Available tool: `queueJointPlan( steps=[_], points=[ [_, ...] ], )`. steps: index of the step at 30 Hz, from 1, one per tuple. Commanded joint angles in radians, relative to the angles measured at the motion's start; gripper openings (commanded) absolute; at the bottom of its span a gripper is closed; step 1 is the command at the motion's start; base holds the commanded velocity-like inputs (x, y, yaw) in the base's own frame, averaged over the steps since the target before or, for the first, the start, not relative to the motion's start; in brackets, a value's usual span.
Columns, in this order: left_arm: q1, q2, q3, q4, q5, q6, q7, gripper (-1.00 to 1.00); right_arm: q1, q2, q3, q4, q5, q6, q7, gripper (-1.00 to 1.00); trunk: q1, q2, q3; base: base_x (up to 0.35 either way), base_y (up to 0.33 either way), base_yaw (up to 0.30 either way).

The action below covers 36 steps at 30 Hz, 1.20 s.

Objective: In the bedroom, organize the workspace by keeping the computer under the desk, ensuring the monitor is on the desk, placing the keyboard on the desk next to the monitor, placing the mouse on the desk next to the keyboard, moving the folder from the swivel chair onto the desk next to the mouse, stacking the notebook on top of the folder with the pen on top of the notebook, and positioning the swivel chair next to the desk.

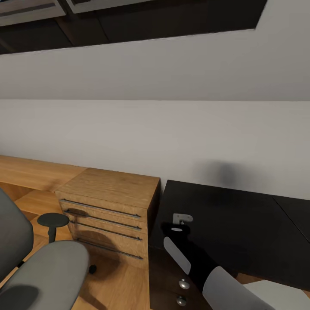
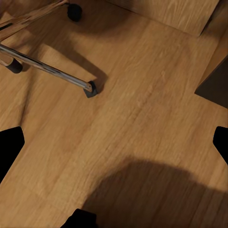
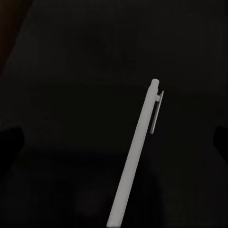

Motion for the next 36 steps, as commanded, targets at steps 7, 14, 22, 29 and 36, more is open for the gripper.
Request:
queueJointPlan(
  steps=[7, 14, 22, 29, 36],
  points=[
    [-0.001, 0.001, -0.007, 0.0, 0.011, -0.007, 0.006, 1.0, -0.02, 0.001, 0.002, 0.089, -0.005, -0.014, 0.037, 1.0, 0.0, -0.001, -0.001, 0.0, 0.0, 0.0],
    [-0.001, 0.001, -0.008, 0.0, 0.011, -0.007, 0.005, 1.0, -0.042, 0.001, 0.002, 0.153, -0.005, -0.027, 0.065, 1.0, 0.0, -0.001, -0.001, 0.0, 0.0, 0.0],
    [-0.001, 0.001, -0.009, 0.001, 0.011, -0.007, 0.005, 1.0, -0.05, 0.002, 0.002, 0.182, -0.005, -0.033, 0.071, 1.0, 0.0, -0.001, -0.001, 0.0, 0.0, 0.0],
    [-0.001, 0.0, -0.01, 0.0, 0.011, -0.008, 0.005, 1.0, -0.058, 0.002, 0.002, 0.219, -0.006, -0.06, 0.073, 1.0, 0.0, -0.001, -0.001, 0.0, 0.0, 0.0],
    [-0.001, 0.0, -0.012, 0.0, 0.01, -0.008, 0.005, 1.0, -0.07, 0.004, 0.002, 0.257, -0.006, -0.074, 0.119, 1.0, 0.0, -0.001, -0.001, 0.0, 0.0, 0.0]
  ],
)
